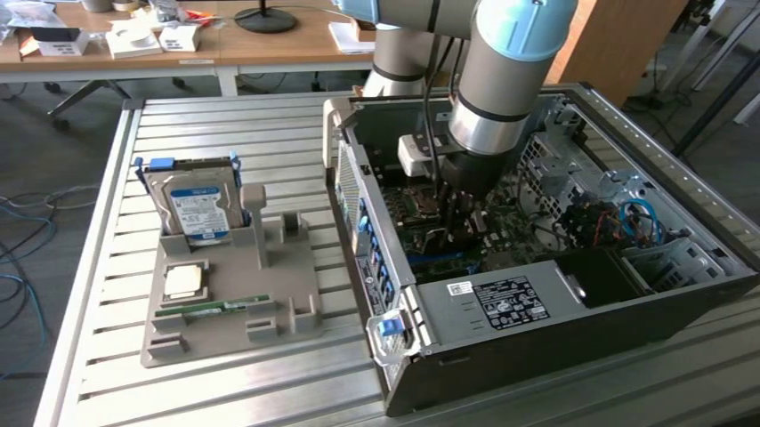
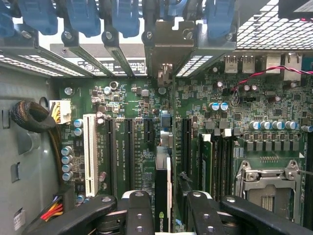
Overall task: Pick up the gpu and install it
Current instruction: 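Insert the gpu into the slot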
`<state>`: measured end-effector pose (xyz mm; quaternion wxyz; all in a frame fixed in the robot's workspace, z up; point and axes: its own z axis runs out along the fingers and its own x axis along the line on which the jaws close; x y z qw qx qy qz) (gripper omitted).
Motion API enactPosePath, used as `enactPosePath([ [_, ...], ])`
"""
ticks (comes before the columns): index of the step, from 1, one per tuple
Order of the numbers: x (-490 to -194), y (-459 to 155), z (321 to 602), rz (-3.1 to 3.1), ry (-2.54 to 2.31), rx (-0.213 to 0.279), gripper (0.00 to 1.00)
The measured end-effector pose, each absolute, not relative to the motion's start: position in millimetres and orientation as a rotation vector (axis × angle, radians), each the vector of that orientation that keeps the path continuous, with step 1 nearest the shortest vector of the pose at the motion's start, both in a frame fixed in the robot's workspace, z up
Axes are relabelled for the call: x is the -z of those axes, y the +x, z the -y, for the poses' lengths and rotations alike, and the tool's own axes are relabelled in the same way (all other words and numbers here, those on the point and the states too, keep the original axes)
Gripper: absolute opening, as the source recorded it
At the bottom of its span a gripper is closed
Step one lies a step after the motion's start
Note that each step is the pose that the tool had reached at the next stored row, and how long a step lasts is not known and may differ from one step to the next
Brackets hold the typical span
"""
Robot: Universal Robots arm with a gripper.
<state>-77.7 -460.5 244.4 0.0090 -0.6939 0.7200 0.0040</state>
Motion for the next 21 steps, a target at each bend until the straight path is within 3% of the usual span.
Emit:
enactPosePath([
  [21,-327.7,-77.7,460.5,-2.249,-2.167,-0.012,0.34],
])
